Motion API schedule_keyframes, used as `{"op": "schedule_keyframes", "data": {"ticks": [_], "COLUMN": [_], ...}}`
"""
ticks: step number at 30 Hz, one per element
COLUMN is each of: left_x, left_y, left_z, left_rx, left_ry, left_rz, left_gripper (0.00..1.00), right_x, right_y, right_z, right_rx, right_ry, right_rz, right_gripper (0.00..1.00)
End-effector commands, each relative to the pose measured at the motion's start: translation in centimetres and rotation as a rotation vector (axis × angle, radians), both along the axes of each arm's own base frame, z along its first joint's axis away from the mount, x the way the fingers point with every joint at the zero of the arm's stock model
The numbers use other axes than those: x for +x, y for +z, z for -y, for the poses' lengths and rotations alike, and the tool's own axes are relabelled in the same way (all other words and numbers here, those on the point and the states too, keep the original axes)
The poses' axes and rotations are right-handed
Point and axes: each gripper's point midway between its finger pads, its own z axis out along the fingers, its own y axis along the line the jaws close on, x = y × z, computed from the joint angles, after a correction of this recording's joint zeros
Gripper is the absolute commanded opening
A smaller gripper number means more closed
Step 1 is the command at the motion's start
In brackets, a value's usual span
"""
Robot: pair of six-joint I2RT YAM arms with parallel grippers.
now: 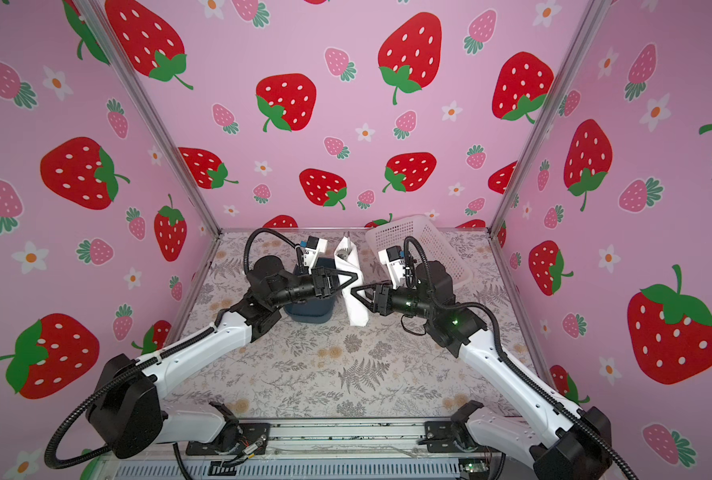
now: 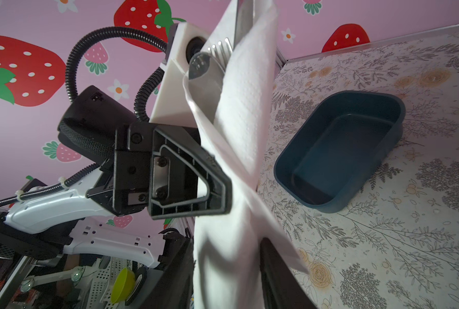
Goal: Place the utensils on the paper napkin and roll it up
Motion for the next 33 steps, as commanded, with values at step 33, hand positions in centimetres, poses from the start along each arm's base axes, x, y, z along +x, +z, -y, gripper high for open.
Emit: {"op": "schedule_keyframes", "data": {"ticks": [33], "left_x": [-0.6], "left_y": [2.5], "left_z": [-0.1], "left_rx": [-0.040], "left_ry": [-0.012], "left_rz": [0.072], "left_gripper": [0.26], "right_x": [-2.1], "right_y": [2.0], "right_z": [-0.9], "right_rx": [0.129], "right_ry": [0.123], "right_rz": [0.032], "right_gripper": [0.16]}}
